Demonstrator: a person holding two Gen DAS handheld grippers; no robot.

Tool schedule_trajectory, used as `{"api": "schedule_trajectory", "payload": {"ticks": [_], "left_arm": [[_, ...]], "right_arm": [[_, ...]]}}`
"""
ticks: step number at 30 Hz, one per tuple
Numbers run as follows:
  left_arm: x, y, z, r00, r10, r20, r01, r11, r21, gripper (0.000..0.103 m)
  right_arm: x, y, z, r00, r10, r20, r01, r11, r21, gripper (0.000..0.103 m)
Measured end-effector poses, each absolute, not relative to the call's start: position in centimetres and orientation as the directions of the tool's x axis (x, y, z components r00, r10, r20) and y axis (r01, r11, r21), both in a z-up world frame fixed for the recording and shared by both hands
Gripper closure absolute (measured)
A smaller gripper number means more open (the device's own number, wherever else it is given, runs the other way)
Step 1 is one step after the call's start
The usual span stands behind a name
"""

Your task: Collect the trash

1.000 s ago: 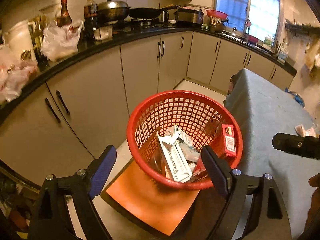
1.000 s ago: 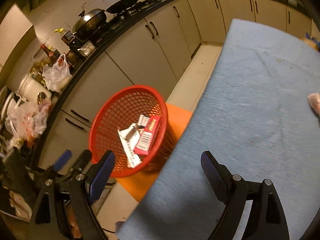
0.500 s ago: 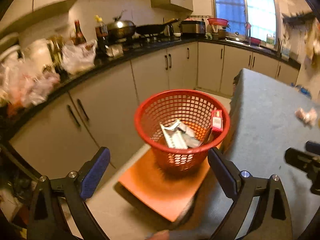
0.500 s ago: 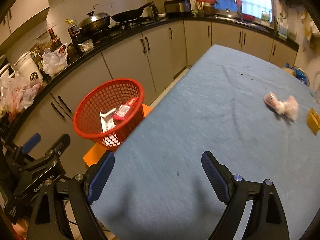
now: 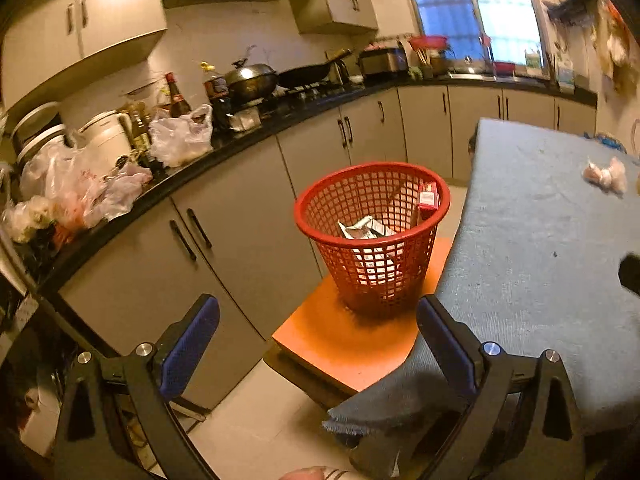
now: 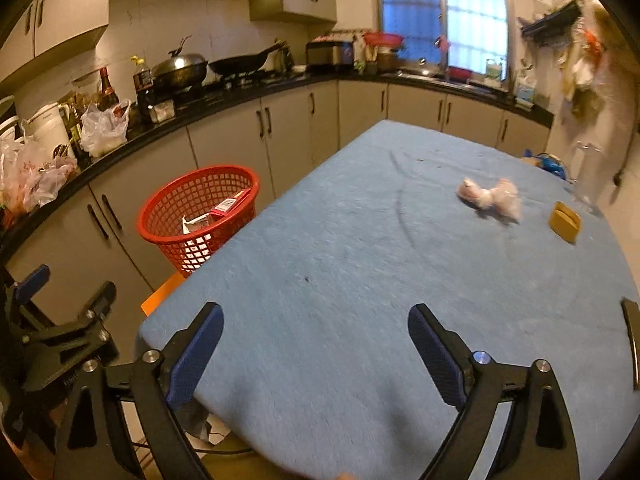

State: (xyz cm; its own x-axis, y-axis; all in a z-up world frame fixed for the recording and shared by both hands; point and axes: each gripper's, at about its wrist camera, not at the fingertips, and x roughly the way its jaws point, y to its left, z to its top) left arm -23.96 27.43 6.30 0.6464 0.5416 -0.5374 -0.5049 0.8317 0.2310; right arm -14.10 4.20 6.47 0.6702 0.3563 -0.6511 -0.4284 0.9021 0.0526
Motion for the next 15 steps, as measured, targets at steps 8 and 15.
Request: {"api": "schedule_trajectory", "payload": {"ticks": [8, 15], "left_arm": [[-28.0, 25.5, 6.1, 0.663, 0.562, -0.495, -0.543, 0.816, 0.199, 0.005], [-29.6, 25.3, 6.1, 0.684, 0.527, -0.504, -0.530, 0.834, 0.151, 0.005]], "right_arm": [[-18.3, 2.0, 6.2, 0.739, 0.302, -0.602, -0.377, 0.926, 0.002, 0.000], [-21.1, 2.3, 6.1, 0.760, 0.288, -0.583, -0.396, 0.916, -0.062, 0.000]]}}
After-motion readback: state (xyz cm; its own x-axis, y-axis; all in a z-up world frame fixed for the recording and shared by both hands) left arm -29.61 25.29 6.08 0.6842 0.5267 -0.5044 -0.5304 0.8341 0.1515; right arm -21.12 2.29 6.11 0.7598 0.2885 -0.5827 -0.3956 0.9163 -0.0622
